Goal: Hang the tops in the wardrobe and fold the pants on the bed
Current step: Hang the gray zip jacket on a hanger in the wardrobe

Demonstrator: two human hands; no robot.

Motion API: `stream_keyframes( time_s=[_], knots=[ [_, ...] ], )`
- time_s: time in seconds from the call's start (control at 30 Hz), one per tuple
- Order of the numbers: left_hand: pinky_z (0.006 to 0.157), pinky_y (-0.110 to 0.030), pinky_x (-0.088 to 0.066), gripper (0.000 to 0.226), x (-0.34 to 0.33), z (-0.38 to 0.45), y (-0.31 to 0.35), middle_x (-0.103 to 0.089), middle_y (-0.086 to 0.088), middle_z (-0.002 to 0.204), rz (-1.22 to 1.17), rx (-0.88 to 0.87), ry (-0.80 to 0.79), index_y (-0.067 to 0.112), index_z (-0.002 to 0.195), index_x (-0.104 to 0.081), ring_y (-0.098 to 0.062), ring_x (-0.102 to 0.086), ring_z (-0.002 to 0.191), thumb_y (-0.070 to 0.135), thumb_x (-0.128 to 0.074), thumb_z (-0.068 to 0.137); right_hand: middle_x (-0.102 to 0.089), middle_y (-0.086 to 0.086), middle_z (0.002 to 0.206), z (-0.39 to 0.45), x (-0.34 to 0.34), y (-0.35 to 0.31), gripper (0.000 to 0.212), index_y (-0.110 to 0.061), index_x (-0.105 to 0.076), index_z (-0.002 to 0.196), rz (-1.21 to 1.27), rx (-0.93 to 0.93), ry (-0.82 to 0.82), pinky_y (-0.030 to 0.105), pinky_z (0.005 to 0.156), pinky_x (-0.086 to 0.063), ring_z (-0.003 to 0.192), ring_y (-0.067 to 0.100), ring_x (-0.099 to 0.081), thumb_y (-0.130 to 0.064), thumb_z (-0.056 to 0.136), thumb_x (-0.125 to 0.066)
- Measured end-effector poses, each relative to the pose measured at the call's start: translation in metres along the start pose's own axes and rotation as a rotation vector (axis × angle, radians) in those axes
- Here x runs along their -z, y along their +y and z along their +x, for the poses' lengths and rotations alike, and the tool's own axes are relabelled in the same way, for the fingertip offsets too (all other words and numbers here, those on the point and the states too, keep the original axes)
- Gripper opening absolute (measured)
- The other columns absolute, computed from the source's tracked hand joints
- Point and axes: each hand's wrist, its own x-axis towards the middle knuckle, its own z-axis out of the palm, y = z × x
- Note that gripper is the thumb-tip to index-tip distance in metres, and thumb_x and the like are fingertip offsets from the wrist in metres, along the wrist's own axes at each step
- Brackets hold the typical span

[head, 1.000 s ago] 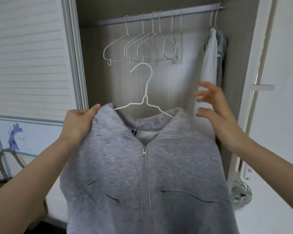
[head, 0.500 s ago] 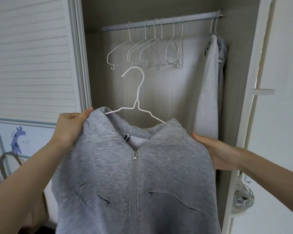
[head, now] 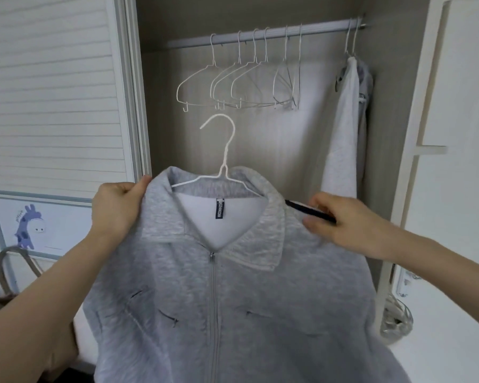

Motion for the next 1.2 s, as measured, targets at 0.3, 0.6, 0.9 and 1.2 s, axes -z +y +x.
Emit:
stream_keyframes(
  time_s=[0.3,0.6,0.9,1.2],
  knots=[
    [0.055,-0.027,-0.034,0.062,-0.020,-0.001,0.020,-0.034,-0.007,0.047,-0.222,-0.009,-0.103,0.011,0.045,-0.039,-0.017,-0.031,0.047,0.046,-0.065,0.089,-0.059,-0.012,0.082,0.006,0.006,-0.018,0.043,-0.023,-0.060,0.085,0.126,-0.104,-0.208,0.014,0.069,-0.044,0.071,-0.006,-0.055,-0.062,0.085,-0.040],
    [0.090,-0.041,-0.041,0.085,-0.054,0.030,0.071,-0.067,-0.008,0.093,0.028,-0.260,-0.391,0.012,0.086,-0.067,-0.027,-0.058,0.090,0.084,-0.024,0.081,-0.072,0.016,0.103,-0.007,0.024,-0.034,0.039,0.003,-0.068,0.106,0.943,-0.391,0.119,0.030,0.081,-0.055,0.090,0.025,-0.068,-0.032,0.094,-0.054],
    [0.103,-0.043,-0.031,0.073,-0.128,0.024,0.112,-0.051,-0.017,0.126,0.364,-0.492,-0.529,0.010,0.127,-0.050,-0.033,-0.045,0.124,0.069,-0.032,0.087,-0.074,0.016,0.087,-0.018,0.053,-0.045,0.027,0.002,-0.072,0.093,1.049,-0.623,0.305,0.026,0.054,-0.054,0.069,0.026,-0.071,-0.023,0.090,-0.063],
    [0.097,-0.026,-0.042,0.051,-0.129,-0.027,0.141,-0.052,0.007,0.141,-0.273,-0.251,-1.023,0.024,0.140,-0.049,-0.012,-0.052,0.125,0.041,-0.060,0.094,-0.064,0.016,0.090,0.053,0.052,-0.059,0.019,0.004,-0.058,0.102,0.838,-0.575,0.613,0.025,0.058,-0.051,0.073,0.024,-0.065,-0.012,0.098,-0.048]
  ],
)
